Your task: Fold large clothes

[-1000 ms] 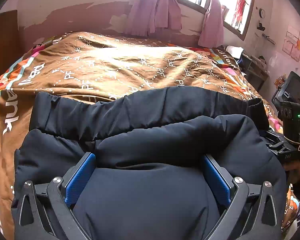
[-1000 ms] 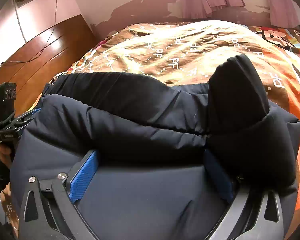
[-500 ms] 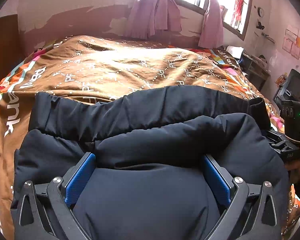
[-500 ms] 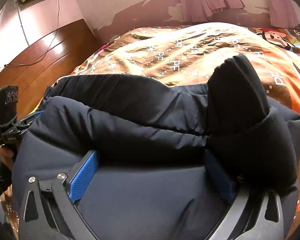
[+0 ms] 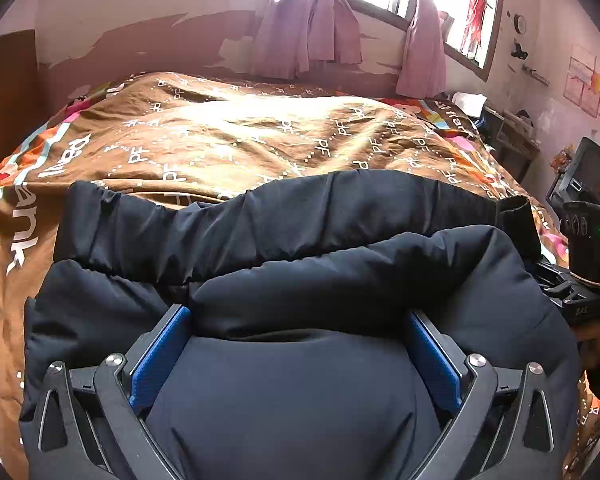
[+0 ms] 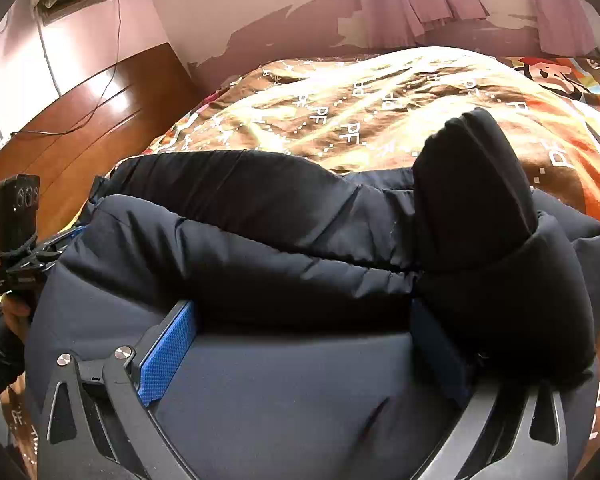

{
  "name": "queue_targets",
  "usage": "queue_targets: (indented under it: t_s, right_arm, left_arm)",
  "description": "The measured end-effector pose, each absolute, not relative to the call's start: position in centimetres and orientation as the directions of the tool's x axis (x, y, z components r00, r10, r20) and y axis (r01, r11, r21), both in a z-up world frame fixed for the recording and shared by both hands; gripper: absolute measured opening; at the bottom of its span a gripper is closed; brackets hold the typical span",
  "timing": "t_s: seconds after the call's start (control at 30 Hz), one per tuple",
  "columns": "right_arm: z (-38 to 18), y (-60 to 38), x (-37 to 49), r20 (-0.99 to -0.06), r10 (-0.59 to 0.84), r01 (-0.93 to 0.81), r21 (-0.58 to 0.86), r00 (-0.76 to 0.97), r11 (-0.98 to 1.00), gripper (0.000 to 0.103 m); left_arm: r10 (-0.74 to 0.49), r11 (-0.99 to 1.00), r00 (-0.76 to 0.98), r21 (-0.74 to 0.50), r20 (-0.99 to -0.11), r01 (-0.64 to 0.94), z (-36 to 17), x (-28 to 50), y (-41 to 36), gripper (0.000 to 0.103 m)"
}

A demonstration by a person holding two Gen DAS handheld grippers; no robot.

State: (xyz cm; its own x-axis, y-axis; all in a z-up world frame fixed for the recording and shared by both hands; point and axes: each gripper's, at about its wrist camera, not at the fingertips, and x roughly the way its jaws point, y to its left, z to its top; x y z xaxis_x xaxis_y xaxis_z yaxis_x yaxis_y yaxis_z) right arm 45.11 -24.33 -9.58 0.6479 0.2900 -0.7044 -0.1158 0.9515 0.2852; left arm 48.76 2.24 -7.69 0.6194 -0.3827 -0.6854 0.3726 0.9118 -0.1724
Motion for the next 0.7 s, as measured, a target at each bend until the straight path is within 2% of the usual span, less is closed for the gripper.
queue_targets:
  t_s: [0.27, 0.4, 0.57, 0.7]
  right_arm:
    - [-9.6, -24.4, 44.9, -0.688, 0.294, -0.120, 0.289, 0.663, 0.950, 0.102]
    - [-9.2, -24.3, 44.2, -0.662, 0.293, -0.129, 0.286, 0.690, 0.949, 0.102]
    - [-8.2, -23.3, 41.8, -0.614, 0.200, -0.097, 0.196, 0.764, 0.976, 0.101]
    - [-7.2, -23.1, 39.8, -0.571, 0.112, -0.041, 0.136, 0.813, 0.990, 0.101]
  left_arm:
    - [-0.388, 0.910, 0.625, -0.176, -0.678, 0.374, -7.6, 48.8, 2.3, 0.103]
    - [-0.400, 0.908, 0.669, -0.174, -0.626, 0.381, -7.3, 47.8, 2.8, 0.103]
    - [-0.371, 0.920, 0.709, -0.132, -0.600, 0.370, -6.6, 46.6, 2.5, 0.103]
    - [-0.305, 0.947, 0.757, -0.104, -0.578, 0.303, -5.3, 45.3, 3.4, 0.103]
